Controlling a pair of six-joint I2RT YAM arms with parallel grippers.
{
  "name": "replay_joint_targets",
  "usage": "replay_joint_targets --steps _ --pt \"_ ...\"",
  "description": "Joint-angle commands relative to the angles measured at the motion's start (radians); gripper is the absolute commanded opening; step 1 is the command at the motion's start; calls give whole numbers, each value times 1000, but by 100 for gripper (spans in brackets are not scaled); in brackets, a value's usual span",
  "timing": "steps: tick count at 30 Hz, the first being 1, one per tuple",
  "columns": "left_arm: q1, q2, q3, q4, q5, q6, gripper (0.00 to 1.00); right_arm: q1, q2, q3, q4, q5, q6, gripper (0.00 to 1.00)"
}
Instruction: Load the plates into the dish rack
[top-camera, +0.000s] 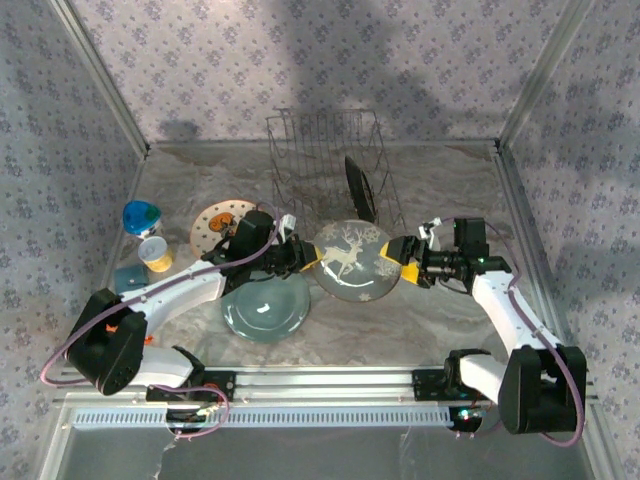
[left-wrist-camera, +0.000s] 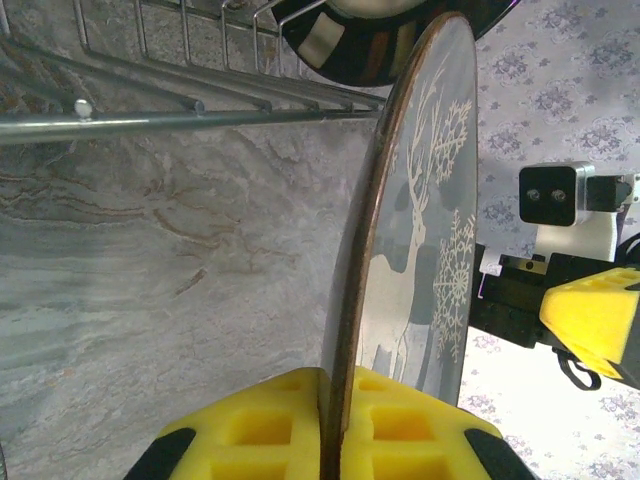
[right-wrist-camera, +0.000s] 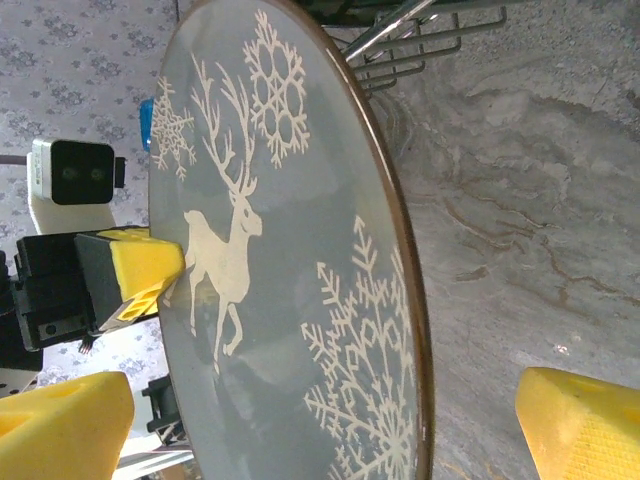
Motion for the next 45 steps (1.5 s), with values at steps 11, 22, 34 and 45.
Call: replay_joint_targets --steps 11,22,34,45 --pt "14 -30 96 116 62 45 0 -55 -8 -30 39 -130 -35 75" --pt "11 -21 106 124 89 53 0 -57 6 -35 159 -161 33 64" --pt "9 -18 99 134 88 50 0 -54 17 -35 252 -153 116 49" --pt "8 -15 94 141 87 45 0 -28 55 -31 298 -135 143 39"
